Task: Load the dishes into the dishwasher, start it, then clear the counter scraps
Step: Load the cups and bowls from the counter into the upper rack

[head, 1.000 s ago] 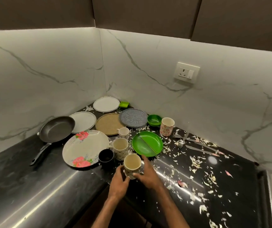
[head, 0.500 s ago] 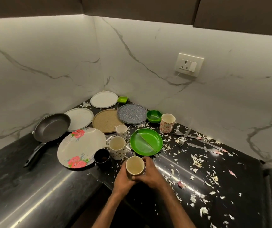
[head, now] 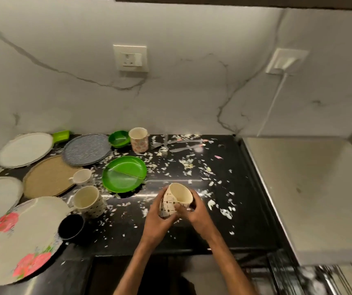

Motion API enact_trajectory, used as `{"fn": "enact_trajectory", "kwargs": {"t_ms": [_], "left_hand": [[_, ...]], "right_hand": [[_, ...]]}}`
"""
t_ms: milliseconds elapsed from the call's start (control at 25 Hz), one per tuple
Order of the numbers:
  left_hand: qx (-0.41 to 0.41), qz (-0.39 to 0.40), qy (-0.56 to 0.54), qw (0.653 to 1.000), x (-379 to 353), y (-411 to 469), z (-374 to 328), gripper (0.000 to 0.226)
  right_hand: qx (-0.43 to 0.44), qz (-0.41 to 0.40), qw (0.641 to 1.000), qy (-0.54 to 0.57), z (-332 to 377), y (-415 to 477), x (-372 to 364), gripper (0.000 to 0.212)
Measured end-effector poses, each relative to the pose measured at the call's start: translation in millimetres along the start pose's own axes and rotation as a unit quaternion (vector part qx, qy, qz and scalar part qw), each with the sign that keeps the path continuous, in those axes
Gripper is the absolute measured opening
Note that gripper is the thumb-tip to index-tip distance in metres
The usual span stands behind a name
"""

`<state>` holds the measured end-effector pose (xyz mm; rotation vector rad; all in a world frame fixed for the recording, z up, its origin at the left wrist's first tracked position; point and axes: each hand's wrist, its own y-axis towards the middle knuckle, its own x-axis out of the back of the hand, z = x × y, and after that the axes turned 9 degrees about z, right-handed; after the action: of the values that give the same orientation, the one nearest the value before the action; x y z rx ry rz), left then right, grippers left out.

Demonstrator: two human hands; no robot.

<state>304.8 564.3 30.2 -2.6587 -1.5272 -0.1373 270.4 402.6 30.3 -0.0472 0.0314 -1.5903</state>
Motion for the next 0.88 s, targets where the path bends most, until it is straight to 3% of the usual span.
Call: {"fn": "enact_trajectory", "kwargs": {"t_ms": [160,240,320,480,600,680,880], "left_hand": [[0.079,0.152,-0.112,0.979,-64.8,-14.2,3.2,0.062],[0.146,0.213,-0.174,0.950,-99.0,-25.6,8.0,0.060],[0.196,0.291,-0.187,0.918,-138.0,-39.1,8.4,0.065],[0.223,0.393,-0.182,0.874,-206.9,-65.3,-4.6,0.049],[0.181,0.422,-0.158,0.874,-250.3,-82.2,-13.1,0.052],[0.125,0.407,-0.127,0.896,-280.4,-89.9,-18.7,0.057],[0.026,0.387,-0.080,0.918,-353.3,-95.8,-34.0,0.062]], "right_hand": [[-0.023,-0.176,0.972,0.154,-14.5,-93.7,30.7,0.060],[-0.042,-0.258,0.934,0.242,-16.9,-134.6,45.3,0.069],[-0.042,-0.329,0.887,0.320,-14.2,-173.6,60.3,0.062],[0.028,-0.419,0.802,0.425,-11.1,-232.6,89.2,0.053],[0.084,-0.446,0.761,0.464,-11.6,-264.4,105.8,0.058],[0.104,-0.460,0.748,0.467,-14.1,-280.1,118.1,0.060],[0.073,-0.450,0.765,0.456,-12.2,-319.6,168.7,0.075]]}}
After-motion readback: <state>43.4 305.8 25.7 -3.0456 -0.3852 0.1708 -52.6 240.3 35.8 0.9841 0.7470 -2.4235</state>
